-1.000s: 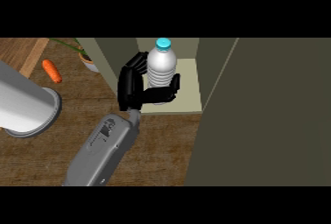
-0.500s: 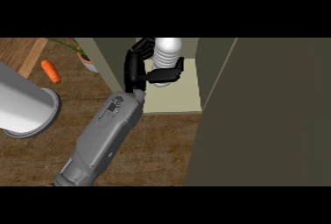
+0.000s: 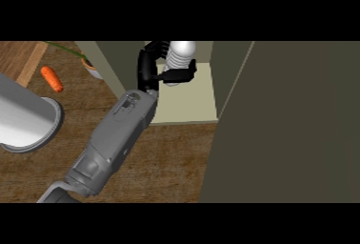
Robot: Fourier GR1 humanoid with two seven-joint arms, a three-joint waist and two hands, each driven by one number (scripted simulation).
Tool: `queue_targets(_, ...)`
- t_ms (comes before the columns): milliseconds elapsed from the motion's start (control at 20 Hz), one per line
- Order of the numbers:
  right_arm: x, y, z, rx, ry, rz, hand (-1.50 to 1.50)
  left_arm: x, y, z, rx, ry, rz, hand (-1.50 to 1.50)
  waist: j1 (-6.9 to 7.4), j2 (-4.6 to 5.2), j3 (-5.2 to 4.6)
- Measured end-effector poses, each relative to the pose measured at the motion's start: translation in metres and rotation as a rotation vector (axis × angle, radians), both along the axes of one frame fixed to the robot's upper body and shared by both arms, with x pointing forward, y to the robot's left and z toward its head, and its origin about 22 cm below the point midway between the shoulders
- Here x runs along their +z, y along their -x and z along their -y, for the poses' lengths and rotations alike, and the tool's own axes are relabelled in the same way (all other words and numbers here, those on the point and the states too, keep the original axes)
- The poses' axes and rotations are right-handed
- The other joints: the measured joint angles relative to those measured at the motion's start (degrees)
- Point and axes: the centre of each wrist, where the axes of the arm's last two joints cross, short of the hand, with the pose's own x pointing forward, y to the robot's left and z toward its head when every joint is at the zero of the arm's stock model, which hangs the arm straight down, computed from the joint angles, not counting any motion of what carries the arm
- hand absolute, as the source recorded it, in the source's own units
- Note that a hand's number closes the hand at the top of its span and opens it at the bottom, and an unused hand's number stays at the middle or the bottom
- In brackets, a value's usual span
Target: Pick up the bottled water, place it into the cabinet and close the cabinet
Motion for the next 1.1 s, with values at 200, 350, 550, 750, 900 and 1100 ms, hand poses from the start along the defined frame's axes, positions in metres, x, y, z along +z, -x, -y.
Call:
queue_targets(200, 0.002, 0.0, 0.001, 0.006, 0.004, 0.001, -1.5, -0.015, -0.002, -0.006, 0.05, -0.054, -0.023, 1.5, -0.37, 0.17, -0.02)
queue_targets(350, 0.001, 0.0, 0.001, 0.015, 0.0, 0.005, -1.5, -0.023, -0.003, -0.009, 0.075, -0.067, -0.045, 1.5, -0.85, 0.33, -0.03)
queue_targets(550, 0.0, 0.001, 0.002, 0.013, -0.003, 0.004, -1.5, -0.032, -0.003, -0.014, 0.095, -0.079, -0.062, 1.5, -1.12, 0.4, -0.03)
queue_targets(750, -0.001, 0.002, 0.003, 0.01, -0.006, 0.004, -1.5, -0.035, -0.005, -0.015, 0.123, -0.101, -0.077, 1.5, -1.33, 0.54, -0.03)
queue_targets(900, -0.002, 0.002, 0.002, 0.013, -0.013, 0.009, -1.5, -0.041, -0.004, -0.02, 0.142, -0.138, -0.076, -1.5, -1.45, 0.64, -0.04)
queue_targets(1100, -0.002, 0.0, 0.004, 0.019, -0.004, 0.019, -1.5, -0.043, -0.005, -0.022, 0.145, -0.206, -0.084, -1.5, -1.67, 0.82, -0.01)
